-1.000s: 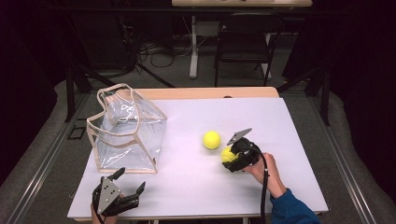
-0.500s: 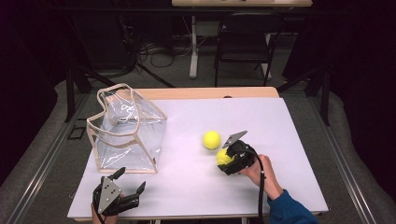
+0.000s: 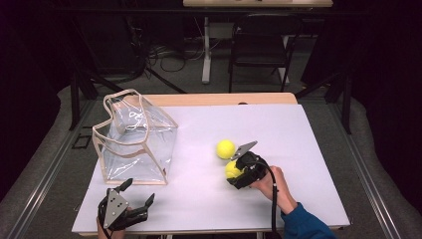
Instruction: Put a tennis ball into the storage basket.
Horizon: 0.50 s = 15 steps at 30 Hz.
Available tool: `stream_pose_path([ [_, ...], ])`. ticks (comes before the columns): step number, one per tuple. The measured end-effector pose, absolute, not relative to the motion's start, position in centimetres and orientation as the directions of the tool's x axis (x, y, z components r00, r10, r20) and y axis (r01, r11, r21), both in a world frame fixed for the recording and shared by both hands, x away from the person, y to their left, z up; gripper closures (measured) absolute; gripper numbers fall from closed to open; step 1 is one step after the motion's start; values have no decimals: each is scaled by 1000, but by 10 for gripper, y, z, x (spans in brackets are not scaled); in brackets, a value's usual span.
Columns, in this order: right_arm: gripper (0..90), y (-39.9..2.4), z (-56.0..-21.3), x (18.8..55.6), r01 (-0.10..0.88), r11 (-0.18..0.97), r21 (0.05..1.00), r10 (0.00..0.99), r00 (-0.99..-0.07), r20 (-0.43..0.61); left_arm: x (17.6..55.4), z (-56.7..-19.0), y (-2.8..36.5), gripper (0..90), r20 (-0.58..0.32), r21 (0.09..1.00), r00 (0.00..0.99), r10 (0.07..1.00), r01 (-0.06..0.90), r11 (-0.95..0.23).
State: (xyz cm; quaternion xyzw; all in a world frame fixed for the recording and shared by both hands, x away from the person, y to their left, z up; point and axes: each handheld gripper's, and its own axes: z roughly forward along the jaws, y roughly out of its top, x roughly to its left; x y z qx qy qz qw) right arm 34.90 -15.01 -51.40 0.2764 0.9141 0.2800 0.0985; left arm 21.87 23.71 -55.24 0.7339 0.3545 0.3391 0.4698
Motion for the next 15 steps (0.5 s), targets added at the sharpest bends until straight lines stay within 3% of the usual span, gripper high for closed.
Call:
stream_pose_path([
  [15, 257, -141, -514, 346, 437, 695, 572, 546, -838, -23, 219, -552, 237, 161, 166, 931, 518, 839, 198, -307],
])
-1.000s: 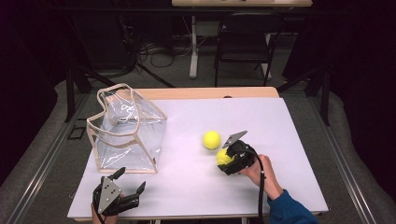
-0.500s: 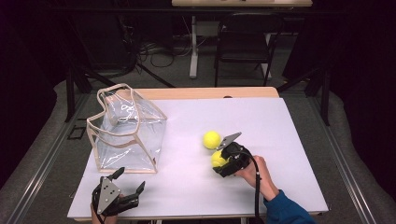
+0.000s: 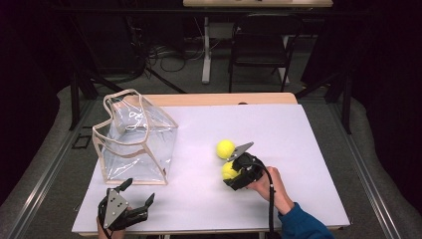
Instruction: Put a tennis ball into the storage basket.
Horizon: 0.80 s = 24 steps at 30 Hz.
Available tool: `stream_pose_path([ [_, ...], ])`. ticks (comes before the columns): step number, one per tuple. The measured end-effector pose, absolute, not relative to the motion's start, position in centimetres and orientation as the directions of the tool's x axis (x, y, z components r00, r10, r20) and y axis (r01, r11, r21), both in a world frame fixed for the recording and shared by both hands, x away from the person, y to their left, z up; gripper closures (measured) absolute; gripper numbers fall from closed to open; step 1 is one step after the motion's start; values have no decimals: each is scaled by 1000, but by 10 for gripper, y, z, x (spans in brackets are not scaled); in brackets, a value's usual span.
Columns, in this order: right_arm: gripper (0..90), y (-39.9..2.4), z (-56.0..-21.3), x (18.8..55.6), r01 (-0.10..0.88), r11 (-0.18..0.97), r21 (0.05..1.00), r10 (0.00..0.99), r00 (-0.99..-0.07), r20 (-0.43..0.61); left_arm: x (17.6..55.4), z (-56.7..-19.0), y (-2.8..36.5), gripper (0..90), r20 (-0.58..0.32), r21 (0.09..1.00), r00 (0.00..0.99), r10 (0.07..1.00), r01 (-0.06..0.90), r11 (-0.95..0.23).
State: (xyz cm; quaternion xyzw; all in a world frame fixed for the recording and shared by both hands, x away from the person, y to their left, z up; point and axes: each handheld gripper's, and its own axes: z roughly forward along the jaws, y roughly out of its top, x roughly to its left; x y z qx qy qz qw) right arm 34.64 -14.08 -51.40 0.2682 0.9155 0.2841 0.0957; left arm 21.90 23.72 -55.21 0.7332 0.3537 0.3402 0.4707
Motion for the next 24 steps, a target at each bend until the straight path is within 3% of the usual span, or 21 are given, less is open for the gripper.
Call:
stream_pose_path([
  [24, 258, -122, -510, 346, 404, 701, 587, 517, -856, -28, 223, -552, 235, 161, 163, 933, 526, 835, 193, -304],
])
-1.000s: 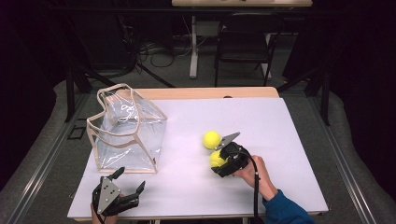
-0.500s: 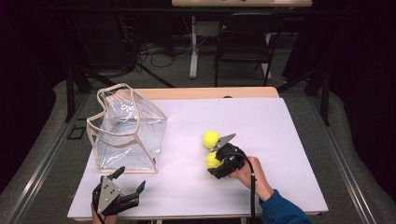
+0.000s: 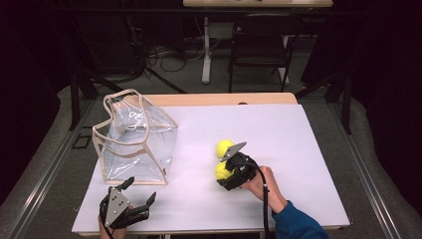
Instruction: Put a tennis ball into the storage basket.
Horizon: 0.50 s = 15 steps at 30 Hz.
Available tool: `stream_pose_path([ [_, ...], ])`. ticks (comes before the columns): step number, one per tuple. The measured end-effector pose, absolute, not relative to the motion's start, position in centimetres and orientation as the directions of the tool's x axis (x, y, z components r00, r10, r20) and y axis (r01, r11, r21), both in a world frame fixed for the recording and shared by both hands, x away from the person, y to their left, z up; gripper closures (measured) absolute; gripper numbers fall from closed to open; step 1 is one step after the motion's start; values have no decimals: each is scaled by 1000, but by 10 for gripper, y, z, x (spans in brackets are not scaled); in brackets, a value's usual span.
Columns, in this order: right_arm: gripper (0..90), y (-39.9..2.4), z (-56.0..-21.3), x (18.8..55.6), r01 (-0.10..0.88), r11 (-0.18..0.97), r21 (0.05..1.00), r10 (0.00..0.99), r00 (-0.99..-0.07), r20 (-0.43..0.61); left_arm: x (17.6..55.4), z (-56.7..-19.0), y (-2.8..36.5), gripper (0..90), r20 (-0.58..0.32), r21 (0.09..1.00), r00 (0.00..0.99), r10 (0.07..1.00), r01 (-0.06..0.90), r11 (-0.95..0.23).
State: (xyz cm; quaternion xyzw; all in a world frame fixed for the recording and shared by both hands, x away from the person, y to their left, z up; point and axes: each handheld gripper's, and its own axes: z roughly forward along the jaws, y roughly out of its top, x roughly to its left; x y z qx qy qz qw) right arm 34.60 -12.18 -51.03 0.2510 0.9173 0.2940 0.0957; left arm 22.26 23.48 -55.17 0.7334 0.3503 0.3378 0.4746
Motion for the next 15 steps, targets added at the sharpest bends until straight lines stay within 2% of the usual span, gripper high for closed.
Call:
stream_pose_path([
  [15, 258, -107, -506, 349, 377, 712, 592, 487, -873, -30, 223, -552, 235, 161, 159, 933, 529, 833, 196, -302],
])
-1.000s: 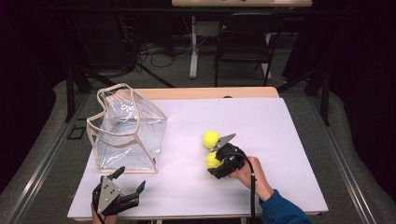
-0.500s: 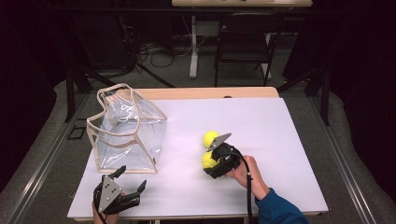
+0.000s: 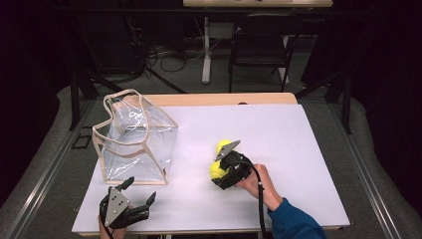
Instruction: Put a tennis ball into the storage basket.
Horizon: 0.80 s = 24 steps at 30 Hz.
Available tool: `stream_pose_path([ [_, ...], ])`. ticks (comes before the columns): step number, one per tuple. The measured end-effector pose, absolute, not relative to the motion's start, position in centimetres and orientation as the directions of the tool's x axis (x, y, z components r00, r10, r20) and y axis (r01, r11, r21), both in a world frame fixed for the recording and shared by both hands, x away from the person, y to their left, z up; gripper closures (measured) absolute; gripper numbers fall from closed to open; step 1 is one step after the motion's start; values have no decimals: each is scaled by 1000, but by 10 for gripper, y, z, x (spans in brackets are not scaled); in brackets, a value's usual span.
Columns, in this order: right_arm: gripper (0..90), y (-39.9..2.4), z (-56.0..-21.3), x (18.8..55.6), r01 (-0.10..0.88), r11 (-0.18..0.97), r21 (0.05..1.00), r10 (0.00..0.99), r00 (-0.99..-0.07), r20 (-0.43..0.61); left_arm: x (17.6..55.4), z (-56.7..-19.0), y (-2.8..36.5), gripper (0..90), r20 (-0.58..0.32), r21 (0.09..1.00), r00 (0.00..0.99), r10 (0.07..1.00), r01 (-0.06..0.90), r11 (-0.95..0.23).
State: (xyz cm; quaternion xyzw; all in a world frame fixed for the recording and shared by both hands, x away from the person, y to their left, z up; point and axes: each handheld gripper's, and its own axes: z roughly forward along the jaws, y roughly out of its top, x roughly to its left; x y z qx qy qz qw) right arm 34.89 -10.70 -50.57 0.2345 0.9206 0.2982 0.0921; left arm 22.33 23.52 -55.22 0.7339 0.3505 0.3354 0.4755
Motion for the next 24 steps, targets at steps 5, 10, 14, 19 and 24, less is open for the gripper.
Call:
stream_pose_path([
  [5, 258, -102, -501, 352, 368, 714, 596, 479, -877, -33, 223, -552, 235, 161, 163, 933, 527, 834, 193, -304],
  [10, 258, -97, -495, 354, 352, 721, 598, 469, -882, -46, 224, -552, 235, 161, 160, 934, 528, 834, 193, -301],
  [14, 259, -93, -491, 357, 343, 718, 605, 464, -885, -49, 223, -552, 235, 161, 163, 933, 529, 833, 193, -305],
  [19, 259, -88, -488, 361, 339, 722, 603, 458, -887, -50, 223, -552, 234, 161, 164, 933, 530, 832, 191, -305],
  [24, 259, -85, -486, 364, 329, 723, 607, 451, -891, -54, 224, -552, 235, 161, 158, 934, 531, 833, 194, -301],
])
